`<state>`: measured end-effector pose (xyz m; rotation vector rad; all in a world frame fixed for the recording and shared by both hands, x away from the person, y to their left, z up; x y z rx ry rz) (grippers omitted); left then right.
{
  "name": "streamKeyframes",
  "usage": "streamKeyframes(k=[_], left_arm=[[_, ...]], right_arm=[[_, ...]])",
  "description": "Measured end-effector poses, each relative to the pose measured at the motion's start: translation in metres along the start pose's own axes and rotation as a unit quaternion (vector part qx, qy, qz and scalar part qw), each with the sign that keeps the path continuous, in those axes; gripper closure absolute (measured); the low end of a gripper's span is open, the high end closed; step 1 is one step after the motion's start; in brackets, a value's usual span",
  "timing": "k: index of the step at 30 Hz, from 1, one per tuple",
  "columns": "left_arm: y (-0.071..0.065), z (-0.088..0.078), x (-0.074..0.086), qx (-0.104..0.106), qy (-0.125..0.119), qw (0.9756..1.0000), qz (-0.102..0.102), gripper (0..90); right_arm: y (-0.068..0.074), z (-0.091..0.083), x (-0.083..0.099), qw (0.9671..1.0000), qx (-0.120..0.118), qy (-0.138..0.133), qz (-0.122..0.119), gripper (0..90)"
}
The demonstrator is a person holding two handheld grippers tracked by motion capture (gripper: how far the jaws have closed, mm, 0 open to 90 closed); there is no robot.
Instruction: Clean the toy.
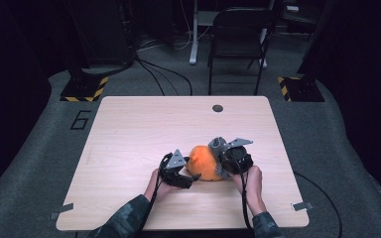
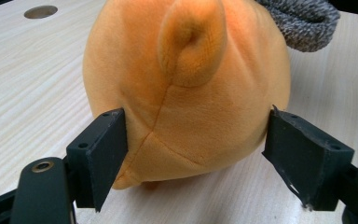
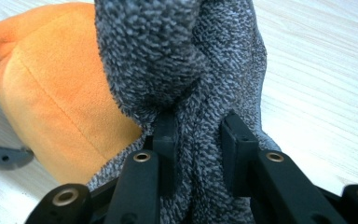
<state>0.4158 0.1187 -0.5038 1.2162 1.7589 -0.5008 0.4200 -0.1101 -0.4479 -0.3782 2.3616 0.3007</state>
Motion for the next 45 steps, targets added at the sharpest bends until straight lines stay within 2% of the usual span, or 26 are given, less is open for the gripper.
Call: streamKeyframes(k=[9,15,20,29,38,41,43,45], left_arm=[[-0.002,0.005,0.003,-0.009,-0.003,1.0000,0.002,28.9],[-0.003,0.006,0.006,-0.011,-0.009,0.9999,0.009,48.0],[-0.002,0.007,0.008,-0.009,-0.013,0.9998,0.008,56.8],[-0.002,0.006,0.009,-0.008,-0.015,0.9998,0.004,60.5],[-0.002,0.006,0.010,-0.009,-0.023,0.9997,-0.004,69.6],[-0.002,0.006,0.010,-0.009,-0.027,0.9996,-0.005,72.4],[-0.001,0.004,0.011,-0.010,-0.027,0.9996,0.002,73.7],[-0.001,0.004,0.011,-0.011,-0.031,0.9994,0.001,74.6]], right_arm=[[0.001,0.002,0.000,1.0000,-0.001,0.000,0.000,70.5],[0.000,0.002,0.001,1.0000,-0.002,-0.003,0.003,70.4],[-0.001,0.002,0.001,1.0000,-0.007,-0.004,0.004,70.4],[0.000,0.001,0.002,1.0000,-0.007,-0.003,0.002,70.4],[-0.003,-0.001,0.002,0.9998,-0.015,-0.012,0.009,70.1],[-0.009,-0.007,0.001,0.9992,-0.028,-0.026,0.013,69.6],[-0.016,-0.014,0.000,0.9991,-0.016,-0.035,0.016,69.6],[-0.030,-0.021,0.001,0.9986,-0.006,-0.042,0.032,69.6]])
Point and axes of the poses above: each handheld gripper's, and its own axes: z roughly forward along the jaws, x roughly out of its underside, y roughly to its left, the point moved 1 cm from there along z, roughly forward along the jaws, and after that the axes turned 11 degrees about z, right-handed, at the moved point
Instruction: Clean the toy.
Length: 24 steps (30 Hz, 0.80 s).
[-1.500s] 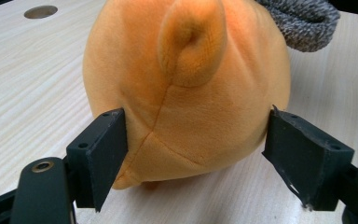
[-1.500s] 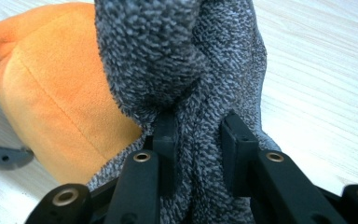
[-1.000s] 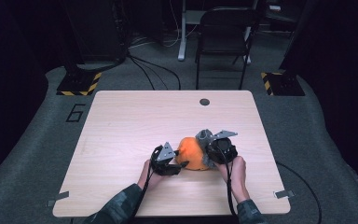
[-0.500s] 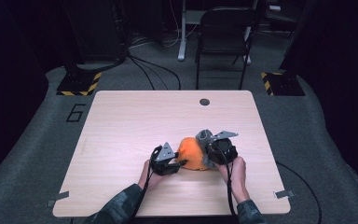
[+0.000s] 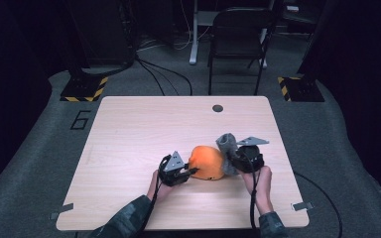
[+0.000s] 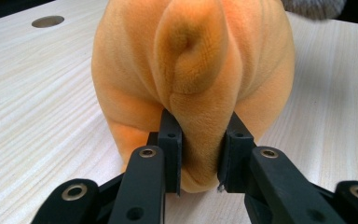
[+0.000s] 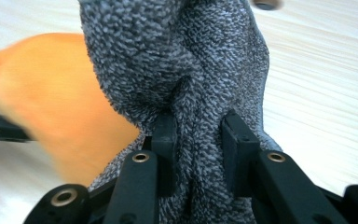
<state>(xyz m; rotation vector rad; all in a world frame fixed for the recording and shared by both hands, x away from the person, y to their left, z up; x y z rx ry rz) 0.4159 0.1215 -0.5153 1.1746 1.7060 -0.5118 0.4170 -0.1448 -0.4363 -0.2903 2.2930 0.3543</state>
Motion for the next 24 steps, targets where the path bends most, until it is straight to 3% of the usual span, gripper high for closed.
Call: streamKeyframes(k=[3,7,13,16,18,22,24], left_arm=[[0.000,0.000,0.001,0.000,-0.007,1.0000,0.001,75.0],[-0.001,-0.002,-0.001,-0.008,-0.024,0.9996,0.011,76.5],[-0.001,-0.006,-0.010,-0.015,-0.058,0.9981,0.012,78.2],[0.001,-0.014,-0.017,-0.013,-0.079,0.9968,-0.009,78.3],[0.003,-0.020,-0.023,-0.006,-0.091,0.9952,-0.035,78.2],[0.005,-0.028,-0.033,0.007,-0.094,0.9922,-0.081,78.0],[0.004,-0.029,-0.036,0.008,-0.083,0.9914,-0.101,77.9]], right_arm=[[-0.021,-0.005,0.002,0.9992,0.038,0.001,0.016,69.6],[-0.046,0.002,0.012,0.9969,0.057,0.021,0.051,69.5],[-0.055,0.004,0.015,0.9956,0.063,0.025,0.063,69.4],[-0.058,0.002,0.015,0.9951,0.065,0.023,0.071,69.4],[-0.061,0.001,0.015,0.9953,0.066,0.022,0.068,69.4],[-0.062,-0.002,0.014,0.9946,0.066,0.019,0.077,69.4],[-0.062,-0.004,0.013,0.9949,0.065,0.017,0.076,69.4]])
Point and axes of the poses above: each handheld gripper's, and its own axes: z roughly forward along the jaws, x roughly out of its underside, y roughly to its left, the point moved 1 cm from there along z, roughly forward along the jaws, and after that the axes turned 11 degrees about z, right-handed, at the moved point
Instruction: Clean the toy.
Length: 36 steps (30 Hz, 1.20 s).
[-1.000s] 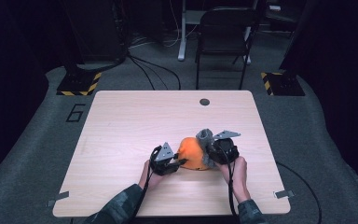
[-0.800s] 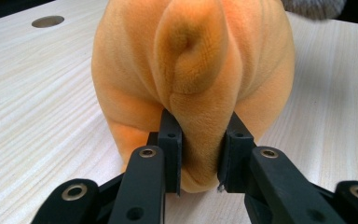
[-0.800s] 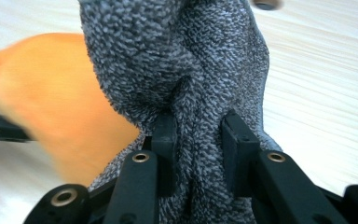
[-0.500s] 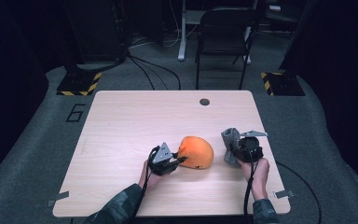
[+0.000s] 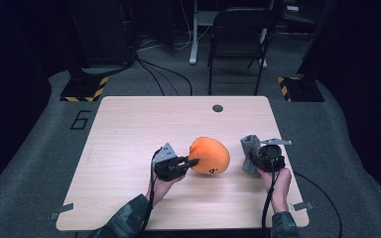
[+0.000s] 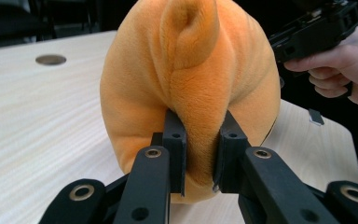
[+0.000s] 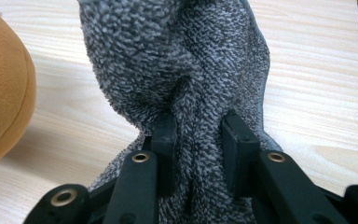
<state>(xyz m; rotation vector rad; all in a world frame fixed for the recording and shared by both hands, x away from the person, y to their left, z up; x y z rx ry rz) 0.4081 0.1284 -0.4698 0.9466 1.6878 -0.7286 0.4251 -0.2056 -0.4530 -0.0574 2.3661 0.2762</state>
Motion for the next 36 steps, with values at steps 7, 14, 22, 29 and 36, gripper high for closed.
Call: streamKeyframes(k=[7,14,22,29,36], left_arm=[[0.001,0.007,0.002,-0.015,0.051,0.9974,-0.049,77.3],[0.007,0.017,0.014,-0.022,0.081,0.9938,-0.073,76.6],[-0.001,0.020,0.014,-0.033,0.089,0.9946,-0.043,76.1],[-0.001,0.021,0.019,-0.028,0.087,0.9950,-0.040,75.5],[0.000,0.024,0.019,-0.022,0.085,0.9954,-0.038,75.3]], right_arm=[[0.018,-0.015,-0.009,0.9998,-0.013,-0.008,-0.016,69.4],[0.086,-0.035,-0.019,0.9937,-0.065,-0.026,-0.087,69.4],[0.158,-0.011,-0.016,0.9847,-0.082,-0.010,-0.153,69.1],[0.138,-0.005,-0.008,0.9866,-0.067,-0.002,-0.149,69.1],[0.091,0.011,0.001,0.9933,-0.060,0.033,-0.093,68.7]])
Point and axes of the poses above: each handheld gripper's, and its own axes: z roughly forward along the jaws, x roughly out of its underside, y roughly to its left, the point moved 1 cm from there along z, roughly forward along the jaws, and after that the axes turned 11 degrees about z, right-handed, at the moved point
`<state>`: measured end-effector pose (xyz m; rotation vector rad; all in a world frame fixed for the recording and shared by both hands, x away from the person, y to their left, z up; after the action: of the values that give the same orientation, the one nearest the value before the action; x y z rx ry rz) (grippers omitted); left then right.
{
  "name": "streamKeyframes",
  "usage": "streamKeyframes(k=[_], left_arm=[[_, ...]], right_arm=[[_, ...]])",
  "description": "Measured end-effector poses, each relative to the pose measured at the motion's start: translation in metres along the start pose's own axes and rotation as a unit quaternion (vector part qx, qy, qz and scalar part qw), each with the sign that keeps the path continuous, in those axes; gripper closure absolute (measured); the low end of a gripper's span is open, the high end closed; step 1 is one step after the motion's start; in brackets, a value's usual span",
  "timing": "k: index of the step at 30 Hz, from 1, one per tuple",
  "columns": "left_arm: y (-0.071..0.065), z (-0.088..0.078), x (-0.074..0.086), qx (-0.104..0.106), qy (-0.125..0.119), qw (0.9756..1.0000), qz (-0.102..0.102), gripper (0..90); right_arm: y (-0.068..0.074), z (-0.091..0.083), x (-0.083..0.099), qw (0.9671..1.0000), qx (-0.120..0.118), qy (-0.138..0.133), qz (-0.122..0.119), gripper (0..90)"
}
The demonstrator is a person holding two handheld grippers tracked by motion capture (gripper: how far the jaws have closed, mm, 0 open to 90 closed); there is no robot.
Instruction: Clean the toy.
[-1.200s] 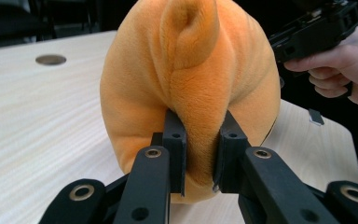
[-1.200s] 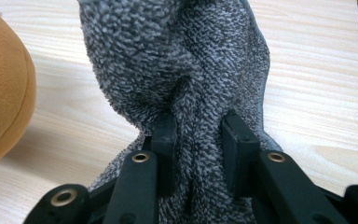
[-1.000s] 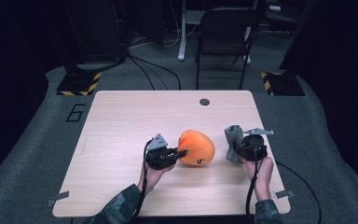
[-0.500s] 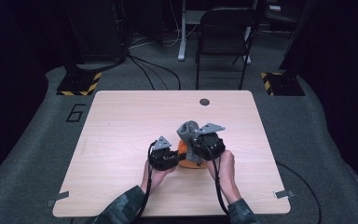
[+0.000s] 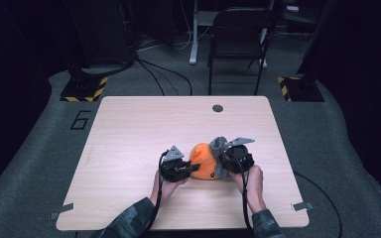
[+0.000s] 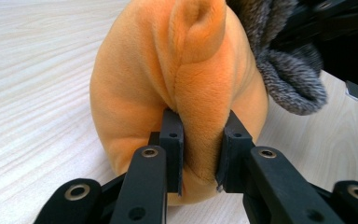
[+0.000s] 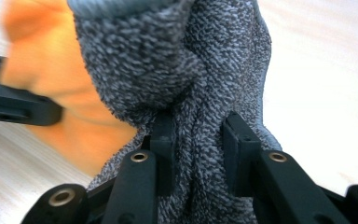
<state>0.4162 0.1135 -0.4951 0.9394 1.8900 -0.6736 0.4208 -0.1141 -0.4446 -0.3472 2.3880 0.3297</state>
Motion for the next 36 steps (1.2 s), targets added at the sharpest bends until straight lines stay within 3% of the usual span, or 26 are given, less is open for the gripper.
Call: streamKeyframes(k=[2,5,10,12,15,19,21,25,28,30,33,36], left_arm=[[-0.001,0.000,0.000,0.000,0.001,1.0000,0.003,75.2],[-0.001,0.000,0.001,0.003,0.000,1.0000,0.001,75.2],[0.001,0.000,0.001,0.008,0.000,1.0000,0.006,75.2],[0.002,-0.001,0.001,0.008,-0.001,1.0000,0.004,75.2],[0.002,-0.001,0.001,0.010,-0.002,1.0000,0.001,75.2],[0.003,-0.002,0.002,0.009,-0.003,1.0000,0.002,75.0],[0.003,-0.002,0.002,0.010,-0.002,0.9999,0.008,75.0],[0.003,-0.002,0.002,0.008,-0.002,0.9999,0.010,74.9],[0.000,-0.002,0.001,0.004,-0.001,0.9999,0.014,74.9],[-0.001,-0.002,0.001,0.000,0.002,0.9996,0.027,74.9],[-0.003,-0.002,0.001,0.000,0.005,0.9995,0.032,74.9],[-0.001,-0.002,0.002,0.000,0.005,0.9996,0.029,74.9]], right_arm=[[-0.008,0.004,0.002,1.0000,0.001,0.006,0.008,68.6],[-0.017,0.009,0.006,0.9995,0.025,0.020,0.006,68.6],[-0.031,0.027,0.016,0.9982,0.033,0.048,0.017,68.6],[-0.035,0.037,0.022,0.9956,0.049,0.079,0.010,68.4],[-0.037,0.045,0.027,0.9942,0.045,0.096,0.019,68.5],[-0.040,0.029,0.017,0.9963,0.048,0.070,0.017,68.9],[-0.042,0.013,0.008,0.9984,0.035,0.035,0.026,69.0],[-0.026,-0.019,-0.008,0.9992,-0.002,-0.029,0.027,69.0],[0.002,-0.032,-0.016,0.9975,-0.026,-0.063,-0.016,68.7],[0.025,-0.031,-0.019,0.9964,-0.035,-0.066,-0.042,68.4],[0.043,-0.022,-0.019,0.9946,-0.034,-0.065,-0.074,68.5],[0.046,-0.012,-0.016,0.9947,-0.030,-0.061,-0.078,68.7]])
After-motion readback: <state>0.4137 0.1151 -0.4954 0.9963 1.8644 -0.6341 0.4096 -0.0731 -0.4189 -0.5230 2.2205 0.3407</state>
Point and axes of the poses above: each handheld gripper's, and its own axes: z roughly forward along the jaws, x roughly out of its underside, y roughly to its left, the point moved 1 cm from there along z, roughly forward along the jaws, and after that the axes turned 11 degrees about z, right-handed, at the moved point
